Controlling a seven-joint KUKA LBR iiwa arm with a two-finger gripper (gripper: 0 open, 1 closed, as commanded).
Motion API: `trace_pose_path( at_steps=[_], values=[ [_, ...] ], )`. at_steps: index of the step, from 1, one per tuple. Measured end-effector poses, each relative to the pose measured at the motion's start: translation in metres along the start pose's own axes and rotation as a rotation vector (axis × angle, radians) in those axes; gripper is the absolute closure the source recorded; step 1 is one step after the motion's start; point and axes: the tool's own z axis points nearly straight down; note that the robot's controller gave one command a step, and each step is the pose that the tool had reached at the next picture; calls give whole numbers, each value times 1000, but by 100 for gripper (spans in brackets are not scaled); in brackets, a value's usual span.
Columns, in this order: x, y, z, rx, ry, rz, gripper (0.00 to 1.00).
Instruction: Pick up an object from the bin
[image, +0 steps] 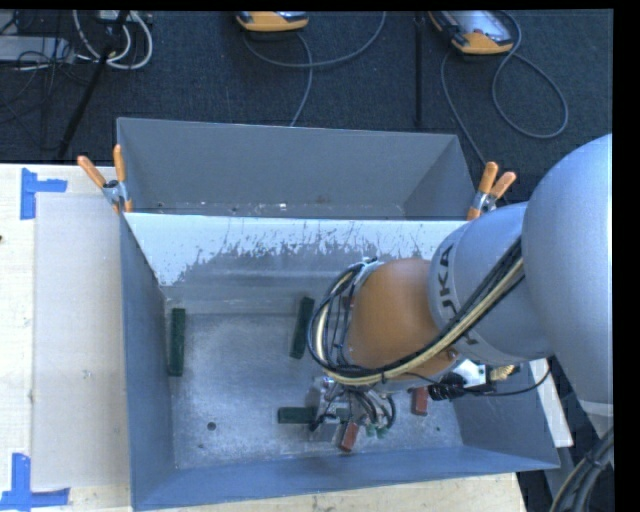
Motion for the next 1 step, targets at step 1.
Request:
trace_pose_path(
  at_steps=[1],
  values=[
    [-2, 0, -109, -1, -8, 2, 100]
  ],
)
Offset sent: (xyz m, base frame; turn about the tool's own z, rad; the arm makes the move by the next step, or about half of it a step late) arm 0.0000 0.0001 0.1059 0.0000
